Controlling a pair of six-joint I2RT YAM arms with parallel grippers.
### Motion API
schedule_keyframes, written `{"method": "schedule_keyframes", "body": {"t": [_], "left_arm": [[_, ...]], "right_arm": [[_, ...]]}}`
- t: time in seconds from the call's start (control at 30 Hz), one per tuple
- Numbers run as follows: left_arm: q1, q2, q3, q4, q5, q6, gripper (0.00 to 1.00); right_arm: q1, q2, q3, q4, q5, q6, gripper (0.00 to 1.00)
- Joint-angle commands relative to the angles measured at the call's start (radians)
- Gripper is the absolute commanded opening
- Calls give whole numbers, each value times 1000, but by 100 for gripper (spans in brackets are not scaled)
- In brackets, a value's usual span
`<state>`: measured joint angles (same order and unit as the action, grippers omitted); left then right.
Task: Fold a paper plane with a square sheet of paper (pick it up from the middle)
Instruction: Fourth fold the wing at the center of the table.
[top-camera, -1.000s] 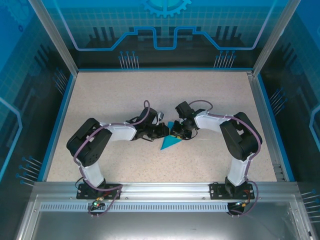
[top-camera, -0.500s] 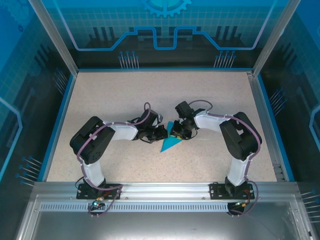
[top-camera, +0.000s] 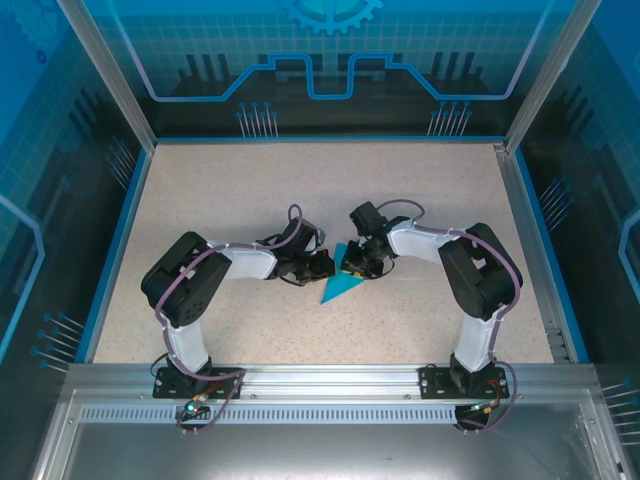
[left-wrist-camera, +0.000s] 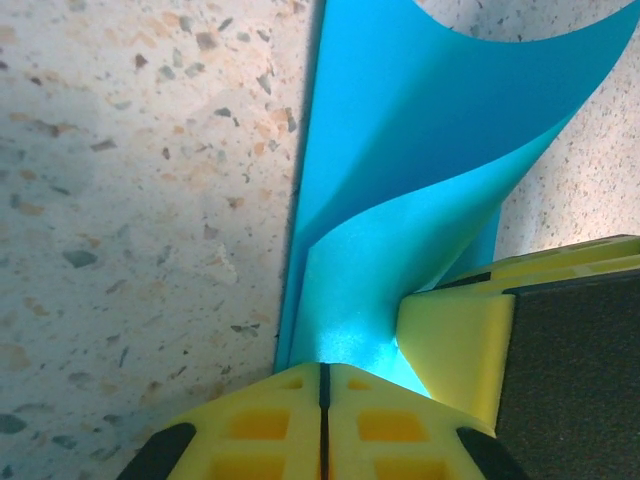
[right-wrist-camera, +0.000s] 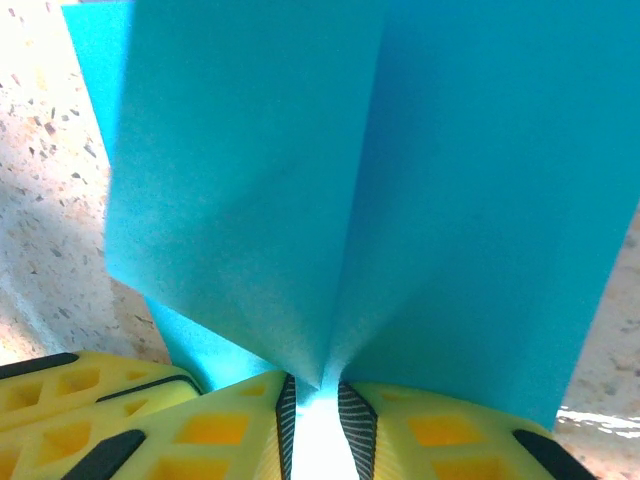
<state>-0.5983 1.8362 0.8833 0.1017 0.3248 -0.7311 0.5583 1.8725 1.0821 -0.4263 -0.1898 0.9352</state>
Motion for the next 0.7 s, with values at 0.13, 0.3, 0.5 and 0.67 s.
{"method": "schedule_keyframes", "body": {"t": [0.13, 0.3, 0.5, 0.67], "left_arm": [[4, 24, 16, -43, -25, 14, 5], [3, 31, 18, -56, -26, 24, 2], [3, 43, 16, -82, -13, 52, 0], [4, 46, 13, -101, -16, 67, 0]], "right_arm": [[18, 125, -65, -88, 112, -6, 26], [15, 87, -64, -59, 91, -23, 26], [-12, -117, -80, 44, 45, -88, 30], [-32, -222, -109, 157, -54, -183, 29]]}}
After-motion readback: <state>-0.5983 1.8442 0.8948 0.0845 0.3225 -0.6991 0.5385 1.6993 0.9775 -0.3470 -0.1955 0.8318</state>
